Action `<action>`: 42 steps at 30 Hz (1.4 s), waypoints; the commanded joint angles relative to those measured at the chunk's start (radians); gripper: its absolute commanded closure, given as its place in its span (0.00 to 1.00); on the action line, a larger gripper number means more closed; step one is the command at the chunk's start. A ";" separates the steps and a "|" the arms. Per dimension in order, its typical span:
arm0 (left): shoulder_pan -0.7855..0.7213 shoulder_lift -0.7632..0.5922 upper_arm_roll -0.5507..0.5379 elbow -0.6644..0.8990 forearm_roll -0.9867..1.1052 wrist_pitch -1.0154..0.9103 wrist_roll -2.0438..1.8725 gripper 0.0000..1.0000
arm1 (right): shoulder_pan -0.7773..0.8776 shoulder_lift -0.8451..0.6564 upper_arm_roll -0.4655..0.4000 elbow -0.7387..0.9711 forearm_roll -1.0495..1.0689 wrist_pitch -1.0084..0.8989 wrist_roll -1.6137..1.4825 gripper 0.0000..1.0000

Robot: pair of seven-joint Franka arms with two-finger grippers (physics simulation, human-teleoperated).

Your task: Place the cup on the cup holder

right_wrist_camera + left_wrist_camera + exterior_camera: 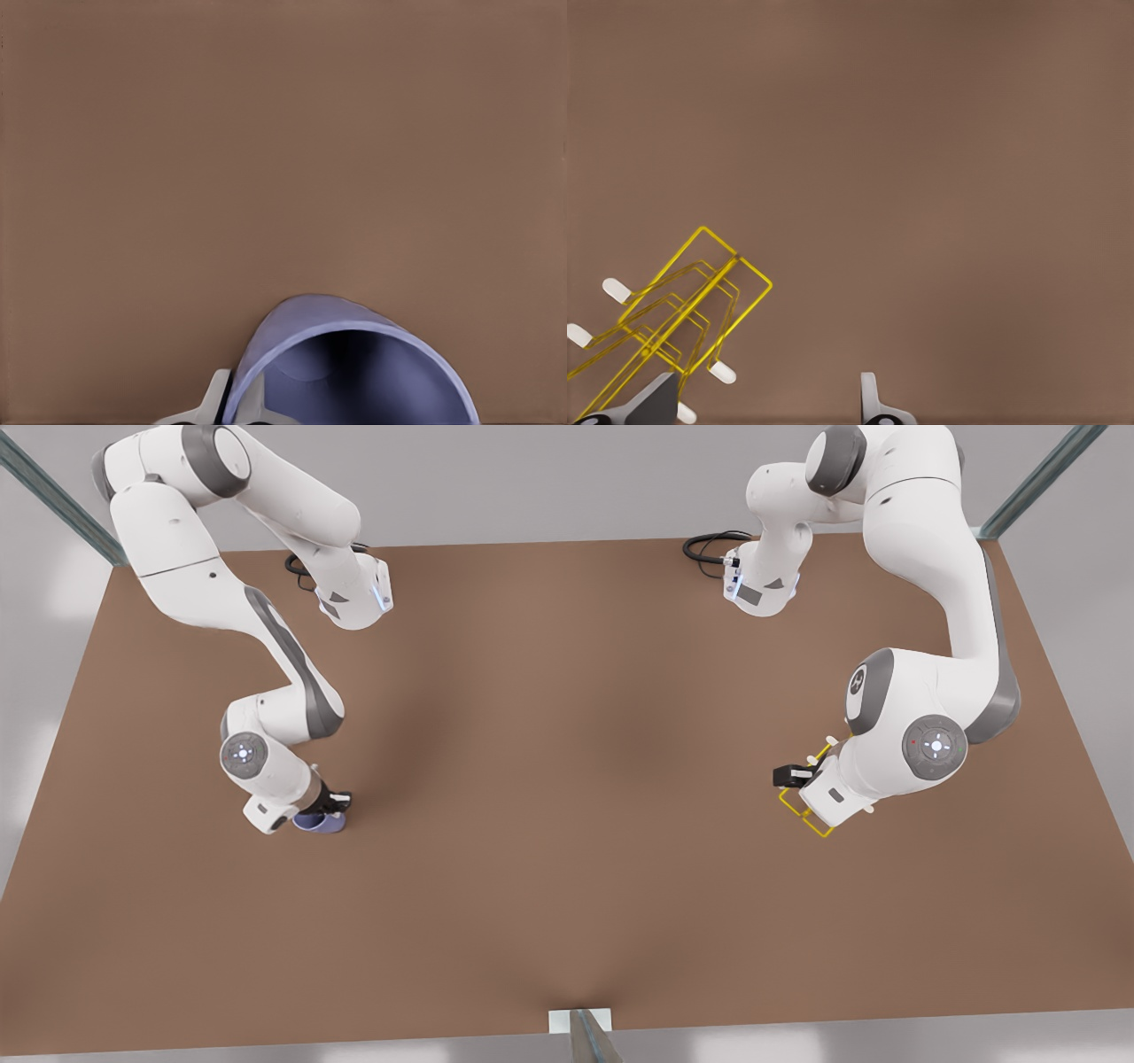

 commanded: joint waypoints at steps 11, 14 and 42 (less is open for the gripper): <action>0.002 -0.001 0.000 -0.001 0.001 0.000 -0.004 0.00 | 0.383 -0.027 -0.117 0.282 0.243 -0.324 0.125 0.79; 0.002 -0.001 0.000 -0.003 0.001 -0.001 -0.004 0.00 | 0.684 0.069 -0.335 0.460 0.351 -0.362 0.177 0.79; -0.018 -0.026 -0.065 0.068 -0.099 0.009 -1.171 0.00 | 0.676 0.886 0.202 1.066 0.771 0.032 -0.016 0.79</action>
